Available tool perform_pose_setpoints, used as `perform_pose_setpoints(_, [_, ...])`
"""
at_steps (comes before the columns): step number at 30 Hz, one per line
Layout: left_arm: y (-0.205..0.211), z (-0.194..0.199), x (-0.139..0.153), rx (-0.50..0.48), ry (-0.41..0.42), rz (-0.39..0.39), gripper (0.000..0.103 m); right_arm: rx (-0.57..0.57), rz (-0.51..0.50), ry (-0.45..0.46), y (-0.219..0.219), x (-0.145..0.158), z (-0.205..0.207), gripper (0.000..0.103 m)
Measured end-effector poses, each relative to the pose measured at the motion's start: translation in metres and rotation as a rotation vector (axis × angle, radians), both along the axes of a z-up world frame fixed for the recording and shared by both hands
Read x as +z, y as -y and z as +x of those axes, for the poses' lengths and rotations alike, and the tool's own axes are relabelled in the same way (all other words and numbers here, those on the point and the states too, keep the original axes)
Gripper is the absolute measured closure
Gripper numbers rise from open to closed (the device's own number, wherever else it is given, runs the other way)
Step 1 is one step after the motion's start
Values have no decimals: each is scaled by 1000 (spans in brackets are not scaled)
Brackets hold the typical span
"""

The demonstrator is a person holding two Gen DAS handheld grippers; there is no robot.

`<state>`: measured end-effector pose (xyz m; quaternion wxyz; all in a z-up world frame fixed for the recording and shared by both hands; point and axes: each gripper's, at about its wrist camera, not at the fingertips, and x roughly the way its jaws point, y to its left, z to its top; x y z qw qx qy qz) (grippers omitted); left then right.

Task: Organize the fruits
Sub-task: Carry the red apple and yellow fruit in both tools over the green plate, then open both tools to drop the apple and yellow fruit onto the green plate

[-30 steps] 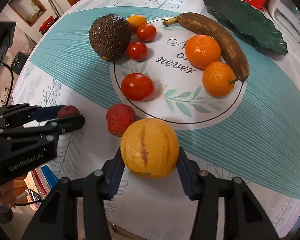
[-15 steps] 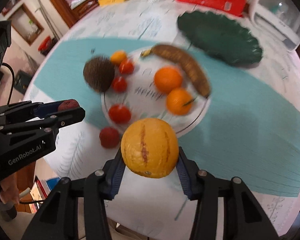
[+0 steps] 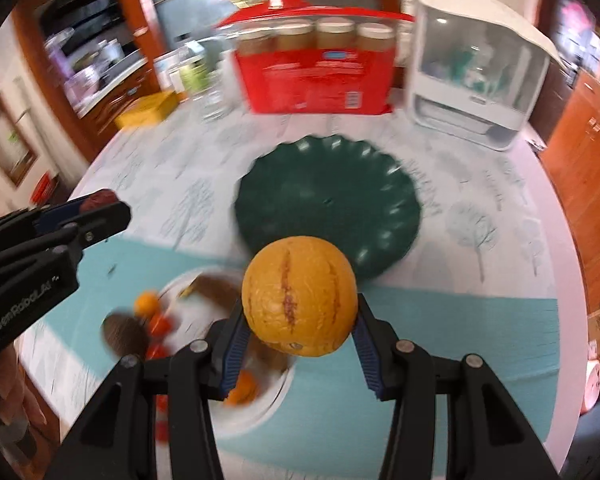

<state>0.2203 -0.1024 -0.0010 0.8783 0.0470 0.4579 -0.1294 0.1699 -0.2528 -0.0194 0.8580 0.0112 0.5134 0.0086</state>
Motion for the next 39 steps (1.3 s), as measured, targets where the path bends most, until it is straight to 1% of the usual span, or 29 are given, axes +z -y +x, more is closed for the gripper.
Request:
perform_pose_setpoints(4, [19, 51, -26, -35, -59, -35, 73, -85, -30, -19, 21, -26, 43, 54])
perform_pose_setpoints(5, [24, 60, -36, -44, -73, -36, 73, -98, -31, -27, 24, -33, 50, 54])
perform_pose_setpoints(7, [35, 79, -59, -55, -116, -14, 73, -133, -25, -48, 33, -51, 65, 54])
perform_pose_setpoints(10, [47, 99, -95, -68, -194, 12, 73, -162, -11, -79, 40, -73, 80, 54])
perform_pose_setpoints(14, [56, 118, -138, -64, -273, 60, 73, -157, -34, -108, 38, -93, 96, 54])
perform_pose_setpoints(16, [58, 121, -148, -70, -281, 39, 73, -155, -40, -124, 36, -100, 101, 54])
perform_pose_setpoints(18, [65, 122, -151, -82, -269, 58, 73, -154, -46, -136, 35, -106, 106, 54])
perform_pose_setpoints(21, [75, 119, -154, -117, -256, 94, 66, -157, -59, -163, 34, -113, 109, 52])
perform_pose_setpoints(22, [76, 118, -154, -126, -252, 100, 63, -165, -64, -173, 35, -115, 109, 52])
perform_pose_setpoints(23, [75, 118, -153, -128, -253, 97, 61, -169, -55, -165, 38, -114, 108, 52])
perform_pose_setpoints(25, [72, 120, -152, -123, -254, 82, 48, -179, -37, -160, 41, -112, 107, 52])
perform_pose_setpoints(26, [70, 120, -150, -116, -256, 66, 45, -184, -26, -158, 44, -112, 108, 52])
perform_pose_setpoints(28, [65, 121, -146, -105, -269, 29, 34, -193, -14, -154, 49, -109, 107, 52])
perform_pose_setpoints(30, [61, 121, -142, -91, -280, -6, 27, -197, -15, -146, 51, -106, 106, 51])
perform_pose_setpoints(33, [55, 117, -132, -84, -258, -63, 27, -196, -12, -127, 53, -97, 103, 49])
perform_pose_setpoints(36, [54, 111, -118, -100, -203, -50, 27, -190, -6, -111, 53, -90, 101, 49])
perform_pose_setpoints(39, [51, 110, -107, -106, -202, -50, 27, -189, 5, -93, 53, -78, 97, 49])
